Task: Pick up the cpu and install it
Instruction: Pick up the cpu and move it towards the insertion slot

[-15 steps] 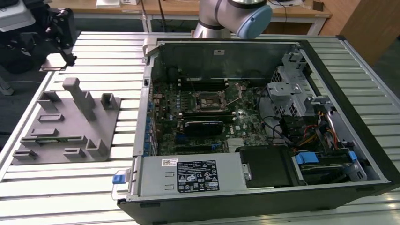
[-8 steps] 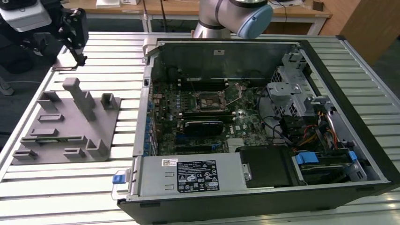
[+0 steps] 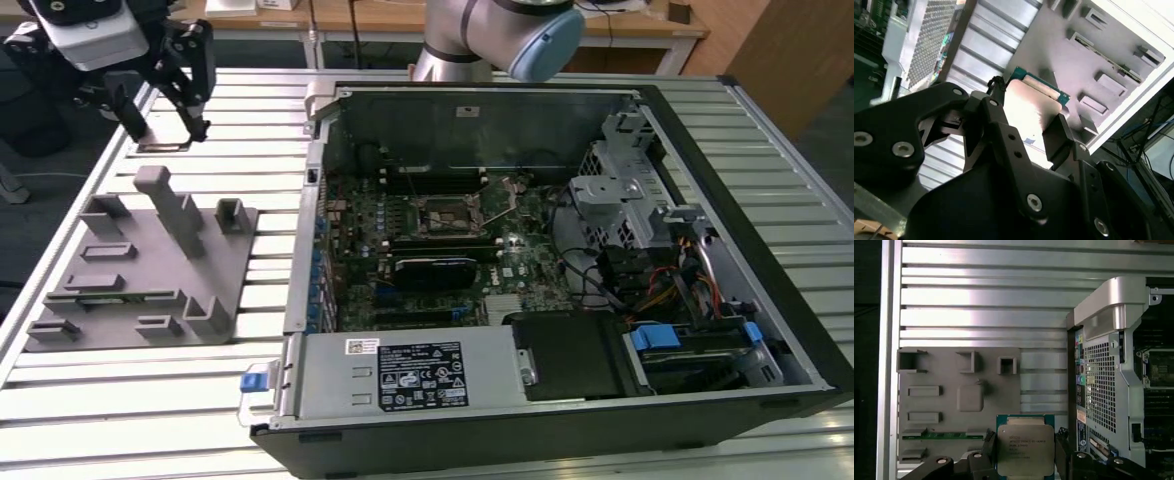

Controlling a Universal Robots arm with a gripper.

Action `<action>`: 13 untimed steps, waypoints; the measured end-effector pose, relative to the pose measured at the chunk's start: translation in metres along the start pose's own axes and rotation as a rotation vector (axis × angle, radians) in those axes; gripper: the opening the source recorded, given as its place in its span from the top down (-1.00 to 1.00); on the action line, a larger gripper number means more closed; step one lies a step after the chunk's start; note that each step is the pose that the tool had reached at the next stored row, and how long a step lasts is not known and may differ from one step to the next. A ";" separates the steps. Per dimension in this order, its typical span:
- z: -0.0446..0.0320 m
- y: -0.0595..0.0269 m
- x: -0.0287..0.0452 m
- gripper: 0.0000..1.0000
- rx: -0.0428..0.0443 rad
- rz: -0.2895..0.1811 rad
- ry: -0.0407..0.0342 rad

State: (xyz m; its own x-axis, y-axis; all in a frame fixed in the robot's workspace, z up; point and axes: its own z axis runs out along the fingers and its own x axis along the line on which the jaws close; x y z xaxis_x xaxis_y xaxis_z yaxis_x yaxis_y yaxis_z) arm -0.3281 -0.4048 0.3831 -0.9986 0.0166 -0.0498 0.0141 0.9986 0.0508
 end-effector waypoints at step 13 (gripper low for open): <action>0.0074 0.0015 -0.0587 -0.09 0.0000 0.000 0.0003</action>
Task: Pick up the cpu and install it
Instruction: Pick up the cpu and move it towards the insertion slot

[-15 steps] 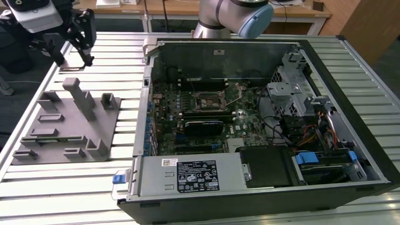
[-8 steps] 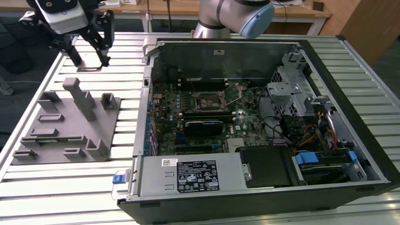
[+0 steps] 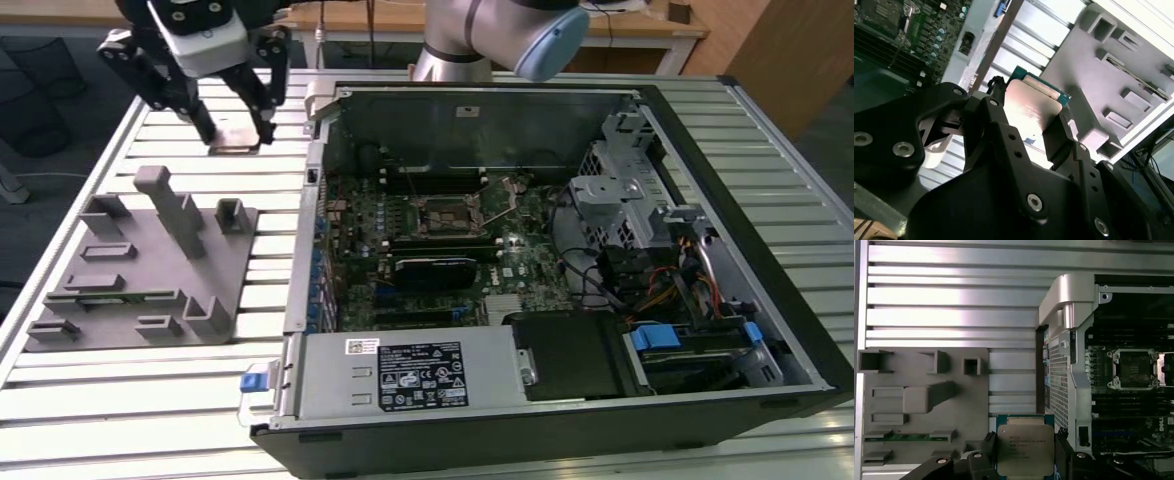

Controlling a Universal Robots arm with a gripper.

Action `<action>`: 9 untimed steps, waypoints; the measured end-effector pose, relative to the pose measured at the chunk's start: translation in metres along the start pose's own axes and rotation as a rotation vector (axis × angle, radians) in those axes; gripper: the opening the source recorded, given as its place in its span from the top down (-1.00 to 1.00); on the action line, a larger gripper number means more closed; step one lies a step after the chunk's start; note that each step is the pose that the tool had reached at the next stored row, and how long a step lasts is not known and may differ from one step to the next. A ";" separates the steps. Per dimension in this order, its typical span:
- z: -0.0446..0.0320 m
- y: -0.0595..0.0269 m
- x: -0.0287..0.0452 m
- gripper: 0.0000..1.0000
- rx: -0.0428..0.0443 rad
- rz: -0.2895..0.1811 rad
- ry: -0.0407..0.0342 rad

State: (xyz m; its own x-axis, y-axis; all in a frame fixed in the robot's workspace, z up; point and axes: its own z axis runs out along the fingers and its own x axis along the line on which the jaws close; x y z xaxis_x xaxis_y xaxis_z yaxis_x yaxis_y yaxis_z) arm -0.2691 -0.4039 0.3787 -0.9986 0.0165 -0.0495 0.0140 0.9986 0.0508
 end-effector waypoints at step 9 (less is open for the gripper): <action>0.0070 0.0008 -0.0408 -0.09 0.0001 0.000 0.0006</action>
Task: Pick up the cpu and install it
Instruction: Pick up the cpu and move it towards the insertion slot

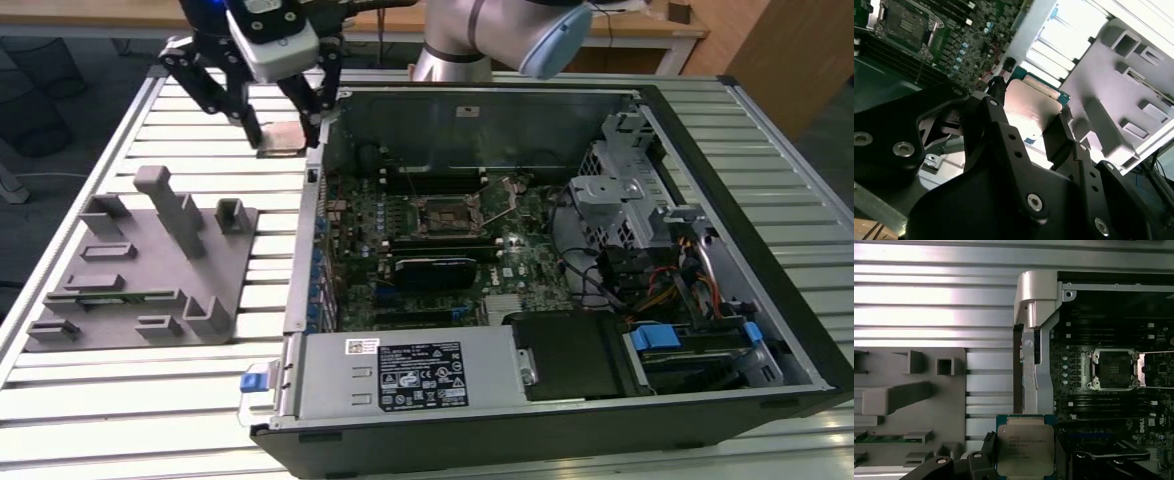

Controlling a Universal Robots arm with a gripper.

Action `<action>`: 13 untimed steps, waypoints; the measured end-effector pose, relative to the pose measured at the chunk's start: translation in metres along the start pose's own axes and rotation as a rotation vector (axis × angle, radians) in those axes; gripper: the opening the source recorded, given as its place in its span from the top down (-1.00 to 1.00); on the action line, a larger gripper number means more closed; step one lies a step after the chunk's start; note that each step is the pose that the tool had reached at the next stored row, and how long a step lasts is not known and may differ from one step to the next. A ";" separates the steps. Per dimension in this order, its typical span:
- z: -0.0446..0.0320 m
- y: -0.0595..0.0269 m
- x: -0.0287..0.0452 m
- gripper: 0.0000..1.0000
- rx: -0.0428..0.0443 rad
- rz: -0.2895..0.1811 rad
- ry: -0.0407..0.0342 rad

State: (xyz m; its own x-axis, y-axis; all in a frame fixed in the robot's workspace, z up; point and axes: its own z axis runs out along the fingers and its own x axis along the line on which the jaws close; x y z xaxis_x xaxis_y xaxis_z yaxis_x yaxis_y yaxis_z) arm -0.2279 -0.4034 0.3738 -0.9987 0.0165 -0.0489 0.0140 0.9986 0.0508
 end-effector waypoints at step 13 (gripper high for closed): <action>0.0090 0.0012 -0.0585 -0.09 -0.0001 0.000 0.0002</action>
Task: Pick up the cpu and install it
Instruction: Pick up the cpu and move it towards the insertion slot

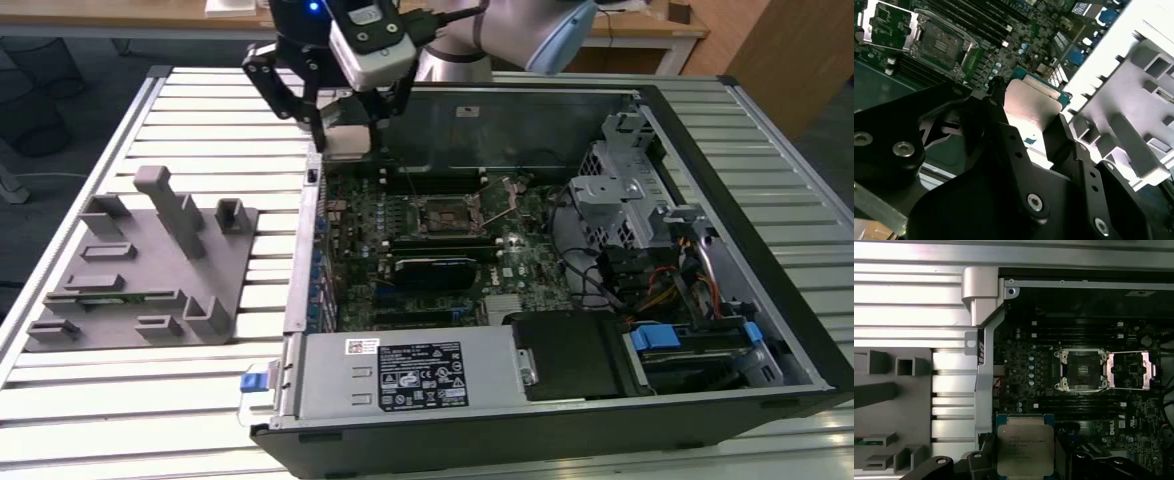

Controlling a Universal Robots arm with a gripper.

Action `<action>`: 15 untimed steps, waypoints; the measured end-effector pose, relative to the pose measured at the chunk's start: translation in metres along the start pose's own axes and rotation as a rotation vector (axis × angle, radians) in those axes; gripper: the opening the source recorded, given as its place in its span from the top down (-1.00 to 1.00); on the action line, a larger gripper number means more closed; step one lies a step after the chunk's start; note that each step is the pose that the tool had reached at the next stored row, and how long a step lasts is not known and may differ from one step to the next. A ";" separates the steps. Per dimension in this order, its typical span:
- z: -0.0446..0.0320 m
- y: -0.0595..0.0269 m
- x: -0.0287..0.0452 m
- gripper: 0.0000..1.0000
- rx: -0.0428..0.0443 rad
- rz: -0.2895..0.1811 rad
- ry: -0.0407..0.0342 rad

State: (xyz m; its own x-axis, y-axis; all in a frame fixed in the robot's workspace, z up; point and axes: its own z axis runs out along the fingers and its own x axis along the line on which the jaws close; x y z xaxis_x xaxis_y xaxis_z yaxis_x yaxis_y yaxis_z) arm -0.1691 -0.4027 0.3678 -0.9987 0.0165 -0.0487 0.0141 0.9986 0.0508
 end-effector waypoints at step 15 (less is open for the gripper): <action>0.0177 0.0033 -0.0669 -0.09 0.0001 0.000 0.0065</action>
State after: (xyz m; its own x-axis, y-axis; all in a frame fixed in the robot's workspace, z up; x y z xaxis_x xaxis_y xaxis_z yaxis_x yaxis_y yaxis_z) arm -0.1014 -0.3997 0.3535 -0.9990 0.0165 -0.0421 0.0144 0.9986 0.0507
